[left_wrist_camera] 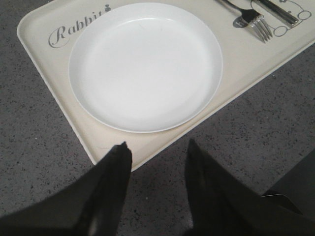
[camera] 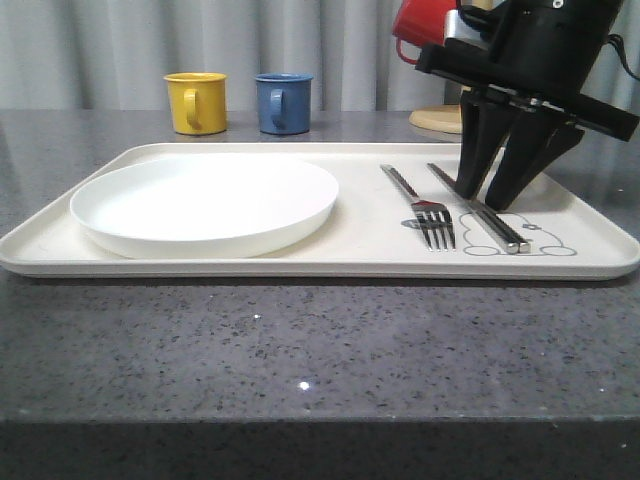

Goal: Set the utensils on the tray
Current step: 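Lay the chopsticks on the tray beside the fork and release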

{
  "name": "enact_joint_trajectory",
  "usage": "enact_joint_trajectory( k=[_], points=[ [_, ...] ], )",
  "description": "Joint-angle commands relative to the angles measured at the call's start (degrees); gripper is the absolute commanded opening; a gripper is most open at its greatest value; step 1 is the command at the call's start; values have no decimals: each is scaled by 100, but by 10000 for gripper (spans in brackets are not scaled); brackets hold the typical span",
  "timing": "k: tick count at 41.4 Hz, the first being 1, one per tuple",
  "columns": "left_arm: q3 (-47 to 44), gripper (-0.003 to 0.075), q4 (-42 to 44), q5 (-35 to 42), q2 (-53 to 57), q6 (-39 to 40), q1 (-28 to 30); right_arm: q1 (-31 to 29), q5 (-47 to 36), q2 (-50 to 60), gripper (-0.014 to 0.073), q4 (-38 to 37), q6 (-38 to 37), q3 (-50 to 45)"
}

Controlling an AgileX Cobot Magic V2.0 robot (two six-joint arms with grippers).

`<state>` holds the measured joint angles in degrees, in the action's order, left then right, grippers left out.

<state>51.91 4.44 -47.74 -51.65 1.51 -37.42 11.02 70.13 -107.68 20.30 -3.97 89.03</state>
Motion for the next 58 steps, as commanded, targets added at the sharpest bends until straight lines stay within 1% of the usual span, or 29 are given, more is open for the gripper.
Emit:
enact_joint_trajectory(
  k=[1,5,12,16,18,23,29,35,40,44,54,56,58],
  points=[
    [152,284,34,390,45,53,-36,-13,40,434,287,150,397,177],
    [152,284,34,390,45,53,-36,-13,33,704,287,-67,689,177],
    [152,284,34,390,45,53,-36,-68,248,1251,287,-1098,783,177],
    [152,284,34,390,45,53,-36,-248,414,1476,287,-1692,783,177],
    [152,284,34,390,45,53,-36,-433,464,1526,287,-1826,783,177],
    [152,284,34,390,45,53,-36,-1007,523,1527,286,-1903,823,177],
    [152,284,34,390,45,53,-36,-1758,480,1278,286,-1939,1229,177],
    [152,284,34,390,45,53,-36,-2196,473,955,286,-1959,1482,177],
    [152,284,34,390,45,53,-36,-2324,386,707,286,-2030,1534,177],
    [152,284,34,390,45,53,-36,-2324,351,568,286,-2260,1534,177],
    [152,284,34,390,45,53,-36,-2324,349,263,284,-2366,1534,177],
    [152,284,34,390,45,53,-36,-2324,349,257,267,-2366,1534,177],
    [152,284,34,390,45,53,-36,-2324,349,257,230,-2361,1534,177]
  ],
)
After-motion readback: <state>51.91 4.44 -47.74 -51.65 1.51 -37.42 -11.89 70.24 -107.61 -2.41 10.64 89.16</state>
